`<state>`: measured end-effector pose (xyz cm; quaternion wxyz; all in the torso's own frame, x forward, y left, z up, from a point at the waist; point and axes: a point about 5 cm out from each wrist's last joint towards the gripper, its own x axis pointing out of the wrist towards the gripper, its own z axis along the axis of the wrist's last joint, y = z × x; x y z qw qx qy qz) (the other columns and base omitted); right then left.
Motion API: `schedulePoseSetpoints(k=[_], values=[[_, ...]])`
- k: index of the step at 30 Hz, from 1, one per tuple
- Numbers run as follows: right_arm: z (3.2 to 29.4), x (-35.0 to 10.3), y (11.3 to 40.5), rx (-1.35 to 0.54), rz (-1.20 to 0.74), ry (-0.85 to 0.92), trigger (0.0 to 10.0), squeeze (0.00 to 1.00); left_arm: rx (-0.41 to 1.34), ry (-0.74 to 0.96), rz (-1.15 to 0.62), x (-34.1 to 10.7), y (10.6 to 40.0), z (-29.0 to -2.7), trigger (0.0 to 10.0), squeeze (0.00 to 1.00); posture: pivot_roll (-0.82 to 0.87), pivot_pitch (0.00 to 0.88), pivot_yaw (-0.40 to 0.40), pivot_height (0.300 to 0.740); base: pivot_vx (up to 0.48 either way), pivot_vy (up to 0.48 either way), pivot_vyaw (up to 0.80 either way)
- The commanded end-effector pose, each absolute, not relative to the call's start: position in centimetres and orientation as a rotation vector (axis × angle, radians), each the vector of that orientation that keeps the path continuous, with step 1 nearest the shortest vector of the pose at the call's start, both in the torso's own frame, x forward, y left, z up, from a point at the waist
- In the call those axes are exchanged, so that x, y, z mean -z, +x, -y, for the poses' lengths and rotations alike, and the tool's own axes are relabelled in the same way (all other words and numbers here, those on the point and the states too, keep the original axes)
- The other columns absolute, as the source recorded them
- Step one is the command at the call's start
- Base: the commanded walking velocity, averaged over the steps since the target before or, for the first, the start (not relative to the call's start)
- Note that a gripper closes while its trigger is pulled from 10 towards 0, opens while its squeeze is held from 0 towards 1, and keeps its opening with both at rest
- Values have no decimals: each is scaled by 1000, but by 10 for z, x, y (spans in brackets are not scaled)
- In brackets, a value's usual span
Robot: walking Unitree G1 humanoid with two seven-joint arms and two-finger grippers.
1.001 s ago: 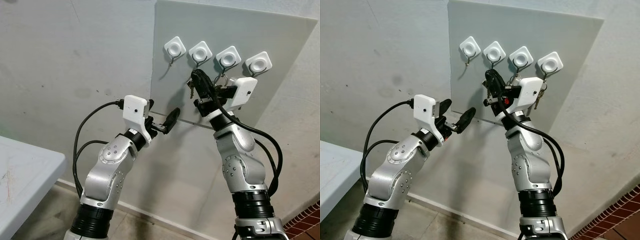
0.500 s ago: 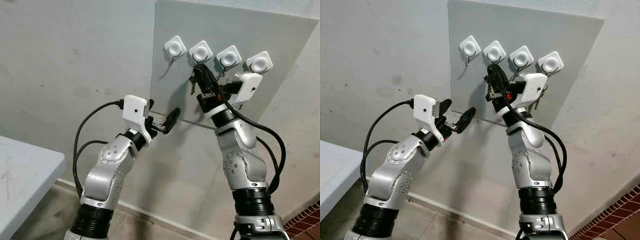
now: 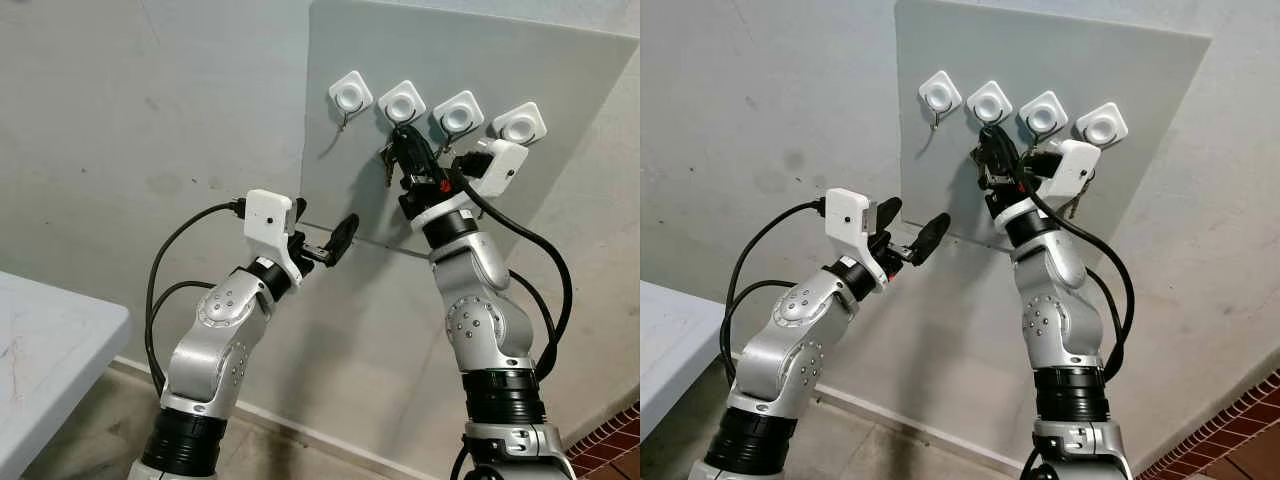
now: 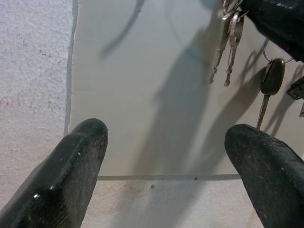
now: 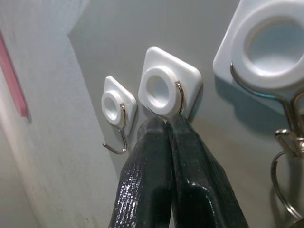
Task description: Hang keys on a hook
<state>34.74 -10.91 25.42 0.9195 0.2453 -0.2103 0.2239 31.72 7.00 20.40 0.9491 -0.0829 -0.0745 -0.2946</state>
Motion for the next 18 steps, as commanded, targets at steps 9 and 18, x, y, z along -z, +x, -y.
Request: schedulePoseSetpoints(k=[9, 18], values=[[113, -263, 350, -425, 412, 628, 10000, 0, 606, -179, 172, -212, 315, -68, 10000, 0, 35, 0, -60, 740, 0, 0, 0], [113, -258, 349, -431, 379, 860, 10000, 0, 604, -188, 169, -212, 316, -68, 10000, 0, 34, 0, -60, 740, 0, 0, 0]])
